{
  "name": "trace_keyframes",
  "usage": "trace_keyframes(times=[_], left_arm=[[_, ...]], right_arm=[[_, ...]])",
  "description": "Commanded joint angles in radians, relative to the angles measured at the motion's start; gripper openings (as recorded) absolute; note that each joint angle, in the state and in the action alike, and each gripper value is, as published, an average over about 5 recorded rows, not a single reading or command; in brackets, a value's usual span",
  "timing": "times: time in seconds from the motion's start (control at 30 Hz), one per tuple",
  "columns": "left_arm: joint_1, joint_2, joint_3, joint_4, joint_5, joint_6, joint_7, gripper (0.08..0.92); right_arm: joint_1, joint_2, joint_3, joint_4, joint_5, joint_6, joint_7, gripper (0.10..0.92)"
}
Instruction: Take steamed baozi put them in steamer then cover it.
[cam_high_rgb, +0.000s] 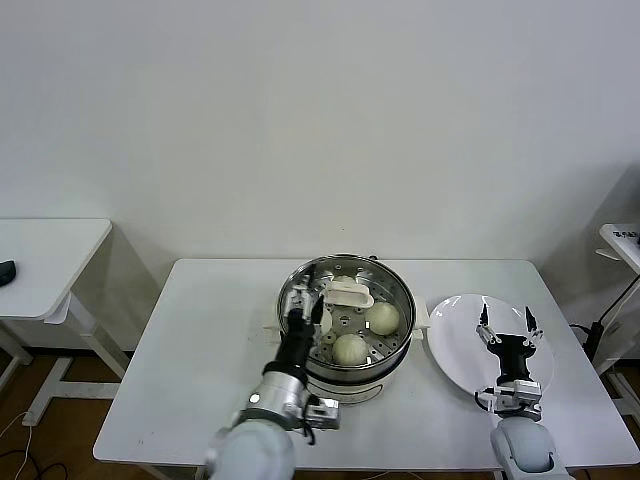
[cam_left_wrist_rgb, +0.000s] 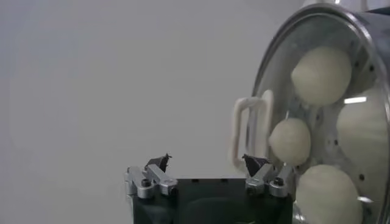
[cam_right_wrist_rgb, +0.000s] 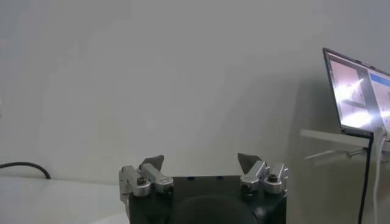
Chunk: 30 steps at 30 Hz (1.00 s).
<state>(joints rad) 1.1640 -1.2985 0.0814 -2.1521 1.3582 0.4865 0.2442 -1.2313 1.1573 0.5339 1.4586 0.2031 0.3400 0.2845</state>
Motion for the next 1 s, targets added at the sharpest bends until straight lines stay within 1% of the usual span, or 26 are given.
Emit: trace_keyframes(times=[0.03, 0.1, 0.17, 0.27, 0.37, 0.47, 0.6, 0.77, 1.0], left_arm=[[0.014, 0.088, -0.263, -0.080, -0.607, -0.069, -0.289, 0.823], [0.006, 0.075, -0.339, -0.016, -0.771, -0.131, -0.363, 0.823], [-0.003, 0.070, -0.411, 0.069, -0.923, -0.223, -0.420, 0.823], [-0.017, 0.077, -0.489, 0.204, -1.143, -0.388, -0.437, 0.823], [-0.026, 0.088, -0.535, 0.318, -1.319, -0.502, -0.401, 0.823], [-0.025, 0.093, -0.554, 0.387, -1.399, -0.540, -0.360, 0.823], [-0.014, 0.083, -0.551, 0.425, -1.444, -0.555, -0.329, 0.823], [0.002, 0.058, -0.541, 0.431, -1.446, -0.564, -0.317, 0.823], [0.023, 0.047, -0.531, 0.420, -1.444, -0.565, -0.308, 0.823]], right_arm=[[-0.003, -0.009, 0.004, 0.016, 0.012, -0.002, -0.011, 0.823], [-0.008, -0.017, 0.001, 0.030, 0.035, -0.011, -0.024, 0.823], [-0.016, -0.026, -0.003, 0.046, 0.063, -0.023, -0.035, 0.823], [-0.029, -0.037, -0.011, 0.072, 0.115, -0.045, -0.048, 0.823], [-0.040, -0.042, -0.017, 0.092, 0.155, -0.059, -0.065, 0.823], [-0.054, -0.045, -0.017, 0.103, 0.174, -0.069, -0.091, 0.823], [-0.075, -0.044, -0.012, 0.116, 0.198, -0.073, -0.120, 0.823], [-0.096, -0.050, -0.004, 0.123, 0.220, -0.065, -0.134, 0.823], [-0.120, -0.054, 0.006, 0.126, 0.227, -0.068, -0.134, 0.823]])
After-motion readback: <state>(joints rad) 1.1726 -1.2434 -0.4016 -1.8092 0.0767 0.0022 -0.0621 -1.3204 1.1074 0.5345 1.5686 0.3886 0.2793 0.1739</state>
